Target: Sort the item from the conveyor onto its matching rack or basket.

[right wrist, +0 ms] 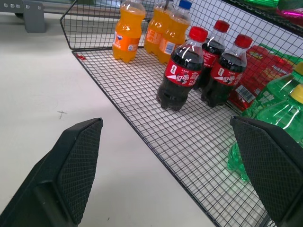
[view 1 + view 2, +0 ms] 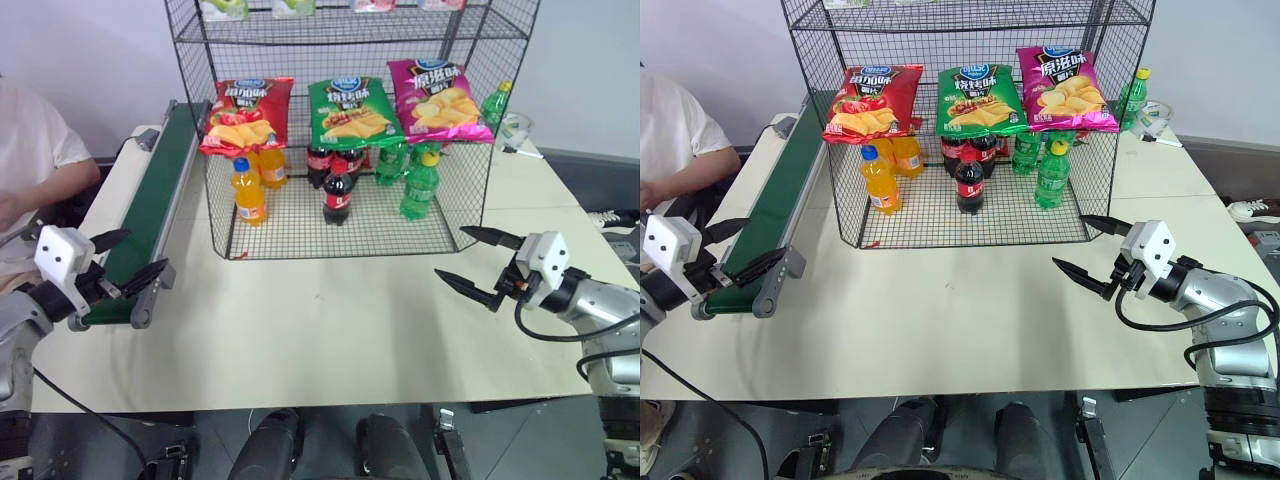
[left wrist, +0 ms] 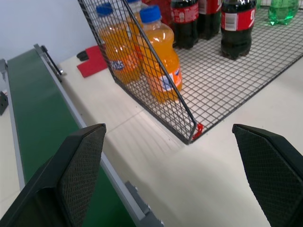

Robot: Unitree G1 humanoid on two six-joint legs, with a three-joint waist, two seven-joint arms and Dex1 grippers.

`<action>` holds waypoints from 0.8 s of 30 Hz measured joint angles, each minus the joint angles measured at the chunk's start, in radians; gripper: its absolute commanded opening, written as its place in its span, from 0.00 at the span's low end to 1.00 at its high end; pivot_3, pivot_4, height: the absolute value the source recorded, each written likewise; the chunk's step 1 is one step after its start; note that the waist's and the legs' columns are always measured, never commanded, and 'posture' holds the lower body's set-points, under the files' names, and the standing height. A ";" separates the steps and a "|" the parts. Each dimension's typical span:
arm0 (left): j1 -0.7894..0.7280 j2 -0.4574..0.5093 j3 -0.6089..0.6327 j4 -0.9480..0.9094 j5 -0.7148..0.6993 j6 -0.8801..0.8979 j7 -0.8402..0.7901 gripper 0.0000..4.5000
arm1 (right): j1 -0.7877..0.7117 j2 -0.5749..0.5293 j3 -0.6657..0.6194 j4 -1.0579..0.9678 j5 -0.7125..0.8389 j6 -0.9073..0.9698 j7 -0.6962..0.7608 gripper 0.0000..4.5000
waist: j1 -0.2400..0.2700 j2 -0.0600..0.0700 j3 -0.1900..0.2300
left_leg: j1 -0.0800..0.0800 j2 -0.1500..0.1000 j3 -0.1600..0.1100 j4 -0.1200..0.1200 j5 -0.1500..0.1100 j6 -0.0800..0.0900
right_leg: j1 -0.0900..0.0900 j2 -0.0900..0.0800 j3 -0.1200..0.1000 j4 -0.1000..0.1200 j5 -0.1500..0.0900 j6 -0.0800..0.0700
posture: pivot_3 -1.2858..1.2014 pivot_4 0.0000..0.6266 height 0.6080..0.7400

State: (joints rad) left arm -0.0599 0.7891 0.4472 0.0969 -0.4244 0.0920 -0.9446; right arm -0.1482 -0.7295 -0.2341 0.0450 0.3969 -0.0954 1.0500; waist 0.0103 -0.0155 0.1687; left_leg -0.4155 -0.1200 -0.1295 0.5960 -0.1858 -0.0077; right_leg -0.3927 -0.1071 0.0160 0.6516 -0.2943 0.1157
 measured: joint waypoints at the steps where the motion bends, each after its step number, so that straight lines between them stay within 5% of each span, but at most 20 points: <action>1: 0.000 0.000 0.000 0.000 -0.001 0.001 0.000 0.99 | -0.001 0.000 0.000 0.000 -0.001 -0.001 0.000 1.00 | 0.000 0.000 0.000 | 0.000 0.000 0.000 0.000 0.000 0.000 | 0.000 0.000 0.000 0.000 0.000 0.000 | 0.52 0.24 1.00; 24: -0.024 -0.001 0.005 0.029 -0.020 -0.032 -0.002 0.99 | -0.023 0.005 0.022 0.022 -0.014 -0.021 -0.005 1.00 | 0.000 0.000 0.000 | -0.001 0.000 0.000 0.000 0.000 0.000 | -0.001 0.000 0.000 -0.001 0.000 0.000 | 0.52 0.24 1.00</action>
State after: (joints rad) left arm -0.0837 0.7886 0.4522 0.1261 -0.4441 0.0596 -0.9462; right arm -0.1715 -0.7241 -0.2119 0.0672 0.3828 -0.1161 1.0454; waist 0.0099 -0.0151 0.1691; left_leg -0.4165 -0.1200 -0.1295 0.5956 -0.1857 -0.0075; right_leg -0.3935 -0.1070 0.0159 0.6507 -0.2942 0.1157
